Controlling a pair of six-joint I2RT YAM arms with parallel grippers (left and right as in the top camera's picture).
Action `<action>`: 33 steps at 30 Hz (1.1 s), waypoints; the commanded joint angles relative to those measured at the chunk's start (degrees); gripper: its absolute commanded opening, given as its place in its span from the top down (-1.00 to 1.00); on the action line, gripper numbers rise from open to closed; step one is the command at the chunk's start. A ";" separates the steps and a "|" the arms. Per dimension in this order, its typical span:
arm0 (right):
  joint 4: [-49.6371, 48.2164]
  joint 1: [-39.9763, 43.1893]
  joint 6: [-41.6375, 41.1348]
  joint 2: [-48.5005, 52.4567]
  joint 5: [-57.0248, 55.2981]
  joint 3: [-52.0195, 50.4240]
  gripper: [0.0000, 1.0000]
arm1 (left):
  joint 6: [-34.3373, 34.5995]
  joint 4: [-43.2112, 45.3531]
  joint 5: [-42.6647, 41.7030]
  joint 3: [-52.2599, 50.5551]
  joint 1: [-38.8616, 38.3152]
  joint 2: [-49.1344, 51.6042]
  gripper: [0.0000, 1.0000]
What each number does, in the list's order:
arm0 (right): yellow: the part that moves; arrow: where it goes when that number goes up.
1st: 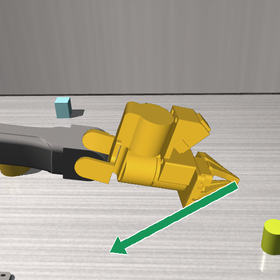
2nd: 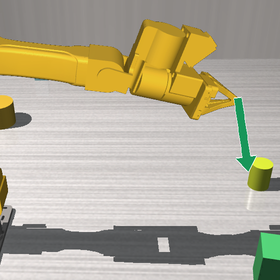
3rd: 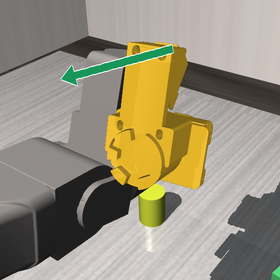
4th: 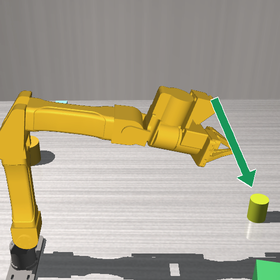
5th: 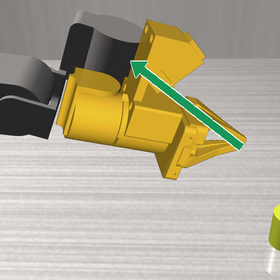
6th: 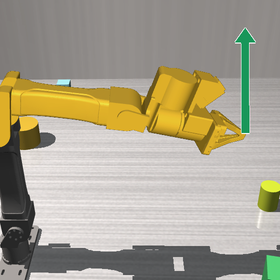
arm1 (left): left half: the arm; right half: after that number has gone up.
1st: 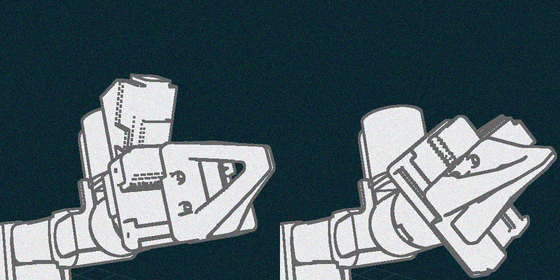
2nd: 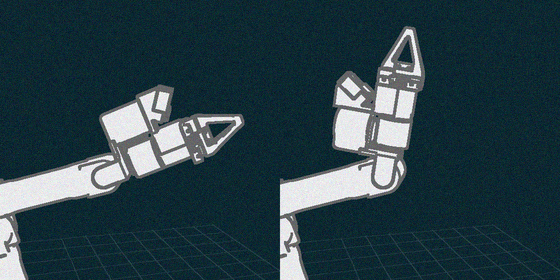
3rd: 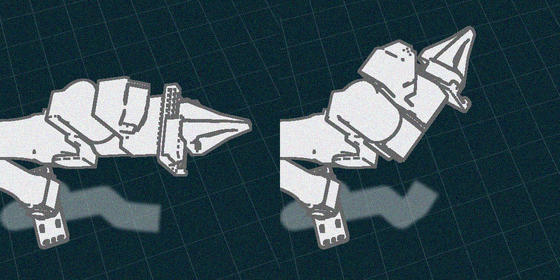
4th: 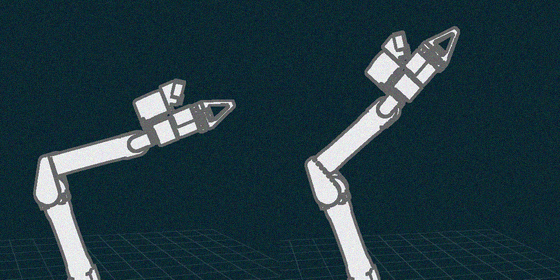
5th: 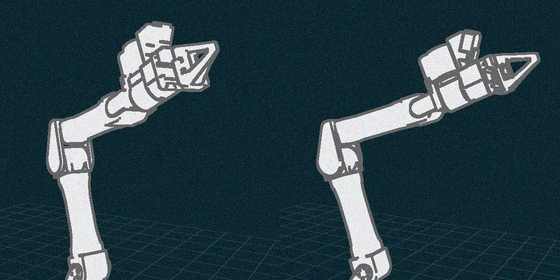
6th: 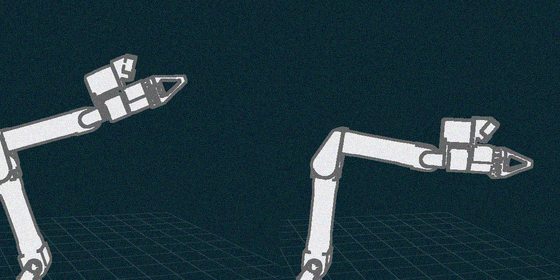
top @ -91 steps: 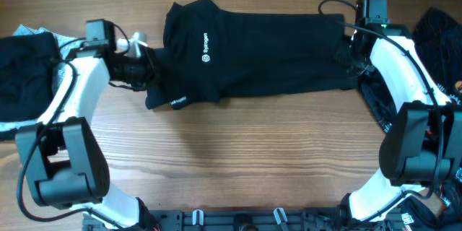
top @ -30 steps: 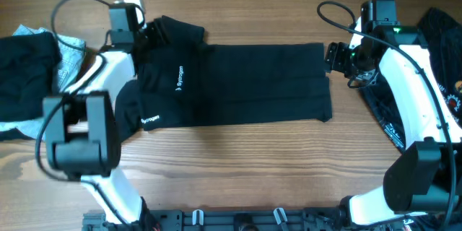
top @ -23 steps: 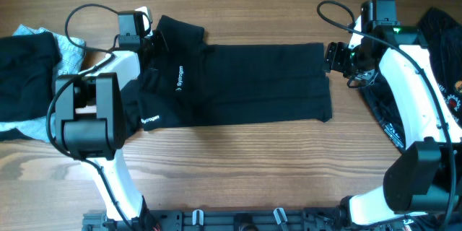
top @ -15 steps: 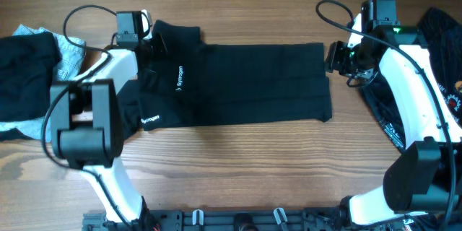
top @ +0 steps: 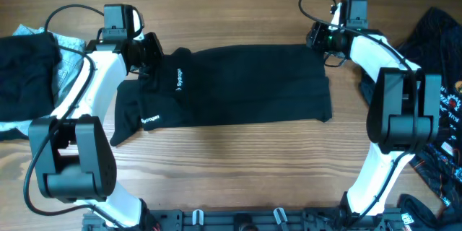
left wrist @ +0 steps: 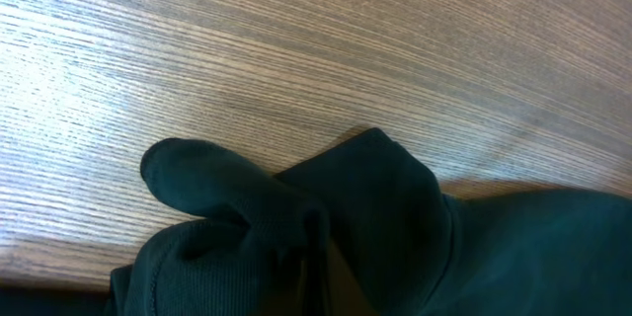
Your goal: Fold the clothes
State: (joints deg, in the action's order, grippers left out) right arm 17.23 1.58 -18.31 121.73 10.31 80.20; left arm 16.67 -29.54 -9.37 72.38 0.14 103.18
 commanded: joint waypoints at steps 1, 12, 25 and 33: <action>1.07 -0.28 -1.01 1.86 1.60 0.74 0.37 | 0.52 0.00 -0.70 0.07 -0.04 -0.17 0.92; 19.23 3.15 -0.59 -11.37 -6.47 3.19 0.92 | 0.50 -5.27 -5.64 0.07 0.02 -5.55 0.92; 51.39 3.26 5.97 -15.23 -14.80 0.61 0.74 | 0.48 -39.34 1.90 -0.48 0.02 -9.38 0.42; 52.46 3.26 9.38 -15.23 -12.24 0.55 0.18 | 0.50 -36.39 2.56 -1.66 0.00 -9.38 -0.04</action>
State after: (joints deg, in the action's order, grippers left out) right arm 70.72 4.67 -10.11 106.69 -3.07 81.08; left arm 17.06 -68.49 -7.31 71.40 0.14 94.24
